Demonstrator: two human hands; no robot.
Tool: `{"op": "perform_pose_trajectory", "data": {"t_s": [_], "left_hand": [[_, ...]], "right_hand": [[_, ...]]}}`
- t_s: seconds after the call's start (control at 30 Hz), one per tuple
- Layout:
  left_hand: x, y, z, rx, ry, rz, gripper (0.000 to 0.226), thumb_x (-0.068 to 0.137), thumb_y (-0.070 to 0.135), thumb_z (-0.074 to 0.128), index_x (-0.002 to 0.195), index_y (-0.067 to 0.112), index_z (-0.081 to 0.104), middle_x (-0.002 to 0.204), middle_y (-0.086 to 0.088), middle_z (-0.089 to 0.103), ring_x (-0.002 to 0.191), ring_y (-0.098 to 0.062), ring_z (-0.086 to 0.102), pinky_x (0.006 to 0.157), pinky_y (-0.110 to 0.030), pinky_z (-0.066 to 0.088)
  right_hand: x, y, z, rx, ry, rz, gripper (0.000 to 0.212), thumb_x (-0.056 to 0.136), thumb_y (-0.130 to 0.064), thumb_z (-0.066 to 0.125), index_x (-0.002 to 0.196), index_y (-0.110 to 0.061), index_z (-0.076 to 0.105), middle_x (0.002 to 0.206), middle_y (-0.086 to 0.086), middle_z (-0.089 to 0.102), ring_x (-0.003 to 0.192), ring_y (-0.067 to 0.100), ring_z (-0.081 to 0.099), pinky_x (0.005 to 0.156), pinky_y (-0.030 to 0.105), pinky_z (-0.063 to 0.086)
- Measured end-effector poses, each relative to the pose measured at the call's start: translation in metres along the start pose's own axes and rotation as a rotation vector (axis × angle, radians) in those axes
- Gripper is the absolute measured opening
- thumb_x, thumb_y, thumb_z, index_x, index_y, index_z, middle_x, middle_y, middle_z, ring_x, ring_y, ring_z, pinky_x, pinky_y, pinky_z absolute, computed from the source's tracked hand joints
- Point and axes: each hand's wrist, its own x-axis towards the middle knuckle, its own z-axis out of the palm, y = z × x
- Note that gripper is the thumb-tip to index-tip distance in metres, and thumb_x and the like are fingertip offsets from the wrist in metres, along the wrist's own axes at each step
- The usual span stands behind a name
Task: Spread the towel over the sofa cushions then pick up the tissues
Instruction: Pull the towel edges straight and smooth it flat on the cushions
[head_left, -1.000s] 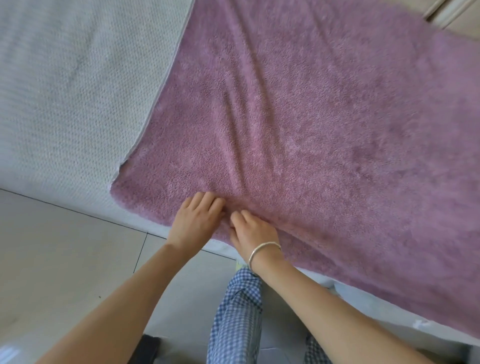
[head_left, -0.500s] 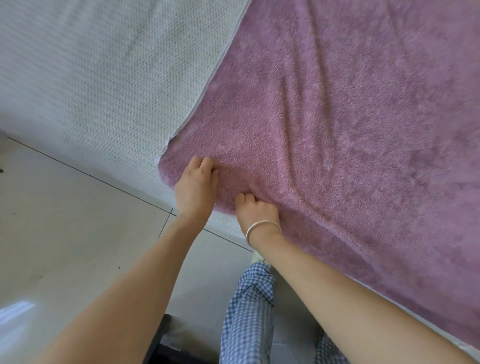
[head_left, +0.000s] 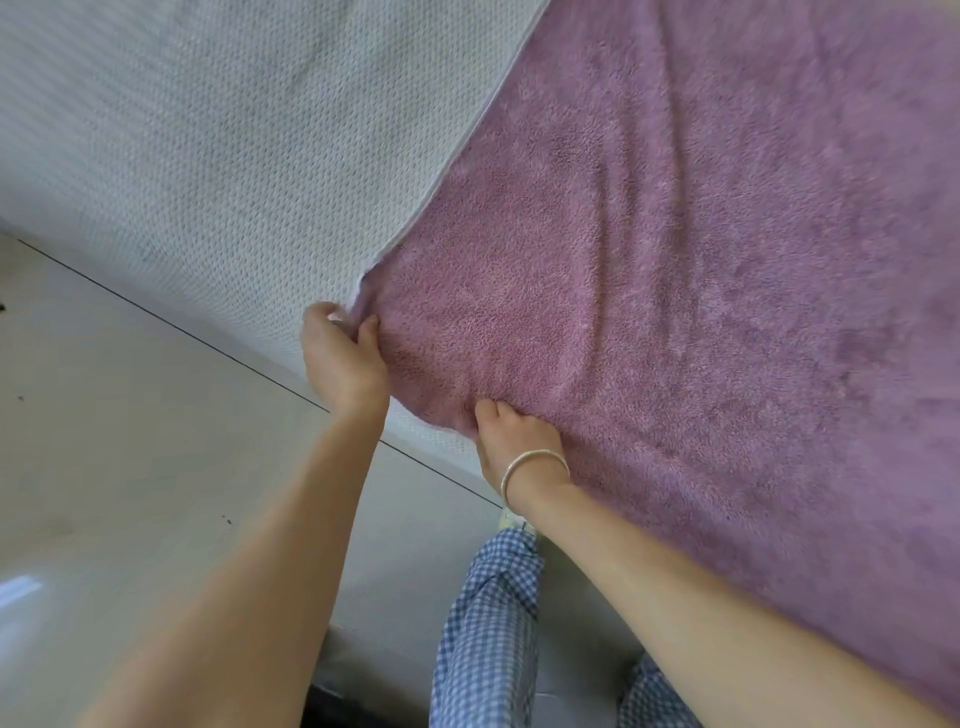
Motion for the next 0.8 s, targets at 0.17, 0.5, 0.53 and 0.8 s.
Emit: {"op": "perform_pose_trajectory", "data": {"t_s": [0.17,0.5,0.53,0.8], "left_hand": [[0.009,-0.004,-0.008,0.114,0.027,0.081,0.016,0.090,0.012,0.051,0.100,0.000,0.055,0.112,-0.019,0.053,0.094,-0.031,0.053,0.075,-0.031,0.036],[0.003,-0.005,-0.005,0.184,0.164,0.137,0.031,0.087,0.004,0.046,0.119,0.005,0.044,0.128,-0.016,0.042,0.093,-0.036,0.055,0.067,-0.034,0.033],[0.000,-0.007,-0.005,0.203,0.133,0.208,0.032,0.087,0.004,0.045,0.119,0.005,0.045,0.127,-0.017,0.042,0.091,-0.038,0.055,0.067,-0.036,0.035],[-0.028,-0.010,0.019,0.491,-0.043,0.524,0.037,0.092,0.005,0.042,0.128,0.005,0.048,0.134,-0.016,0.047,0.116,-0.037,0.040,0.094,-0.043,0.036]], "right_hand": [[-0.003,-0.007,0.003,-0.002,-0.024,0.011,0.024,0.092,-0.010,0.047,0.116,-0.007,0.042,0.119,0.012,0.057,0.104,0.033,0.064,0.078,0.041,0.052],[-0.026,0.022,0.000,0.096,0.030,0.017,0.028,0.096,-0.033,0.041,0.110,-0.009,0.046,0.112,0.011,0.060,0.098,0.031,0.064,0.072,0.038,0.051],[-0.031,0.030,0.001,0.096,0.031,0.038,0.028,0.097,-0.034,0.038,0.109,-0.010,0.048,0.111,0.010,0.061,0.098,0.030,0.064,0.072,0.037,0.050],[-0.061,0.067,0.011,0.126,-0.011,0.107,0.023,0.098,-0.026,0.035,0.108,-0.012,0.051,0.110,0.007,0.063,0.098,0.028,0.063,0.072,0.036,0.050]]}}
